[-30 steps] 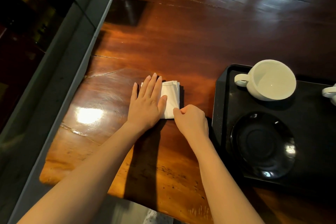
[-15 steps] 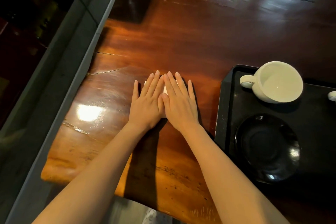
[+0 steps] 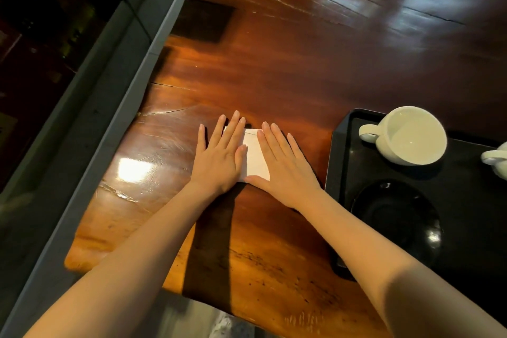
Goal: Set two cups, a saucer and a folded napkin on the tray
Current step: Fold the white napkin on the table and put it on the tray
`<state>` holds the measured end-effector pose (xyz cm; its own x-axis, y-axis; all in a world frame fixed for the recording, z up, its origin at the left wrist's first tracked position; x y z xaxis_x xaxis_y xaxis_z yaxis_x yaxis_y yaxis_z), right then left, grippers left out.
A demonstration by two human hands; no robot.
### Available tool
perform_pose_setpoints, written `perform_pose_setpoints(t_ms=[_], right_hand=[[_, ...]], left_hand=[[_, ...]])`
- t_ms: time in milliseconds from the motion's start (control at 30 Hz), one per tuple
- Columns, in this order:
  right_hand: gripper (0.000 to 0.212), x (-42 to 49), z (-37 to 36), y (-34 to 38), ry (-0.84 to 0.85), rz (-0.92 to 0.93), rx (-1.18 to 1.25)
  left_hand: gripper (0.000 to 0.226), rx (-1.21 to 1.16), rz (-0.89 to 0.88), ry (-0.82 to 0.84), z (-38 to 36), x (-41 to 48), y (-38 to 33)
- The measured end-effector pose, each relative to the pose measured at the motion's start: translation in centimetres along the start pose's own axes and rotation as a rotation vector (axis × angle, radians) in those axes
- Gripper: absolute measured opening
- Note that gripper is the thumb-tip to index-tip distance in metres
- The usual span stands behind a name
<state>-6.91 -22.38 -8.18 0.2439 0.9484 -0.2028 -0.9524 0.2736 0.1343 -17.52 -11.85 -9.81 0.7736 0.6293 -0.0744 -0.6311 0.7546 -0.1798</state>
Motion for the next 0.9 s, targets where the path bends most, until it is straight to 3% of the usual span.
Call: perform_pose_setpoints(t_ms=[267,433,567,700,800,900], right_hand=[[0.097,-0.6,0.3,-1.2,0.064,0.123,0.054],[0.102,-0.4,0.7,-1.4,0.110,0.157,0.063],[0.103,-0.5,1.2,-1.7,0.145,0.185,0.083],[0.099,-0.6,2.0,-1.9,0.155,0.204,0.097],[0.097,-0.7,2.4,-1.8,0.155,0.196,0.083],[0.090,-0.9,3.2,-1.7,0.156,0.184,0.084]], left_hand=[[0.071,0.032,-0.148,0.027,0.9,0.2,0.5],[0.071,0.218,-0.532,0.073,2.3,-2.7,0.4],[0.055,0.268,-0.552,0.107,2.4,-2.5,0.1],[0.067,0.338,-0.508,0.192,2.7,-2.7,-1.9],[0.060,0.348,-0.460,0.226,4.1,-2.1,-3.4],[0.049,0.291,-0.384,0.429,5.7,-0.8,-3.5]])
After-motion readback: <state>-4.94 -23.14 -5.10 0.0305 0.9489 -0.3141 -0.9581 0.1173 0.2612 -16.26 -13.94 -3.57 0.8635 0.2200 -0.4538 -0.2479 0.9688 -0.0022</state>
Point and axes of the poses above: each hand's wrist, its own x-axis towards the middle knuckle, its own z-axis out of the back of the hand, y = z × x, the point moved 3 cm from there along x, towards the middle knuckle, and after that the axes turned 1 degree about -y, right-handed, at the moved point
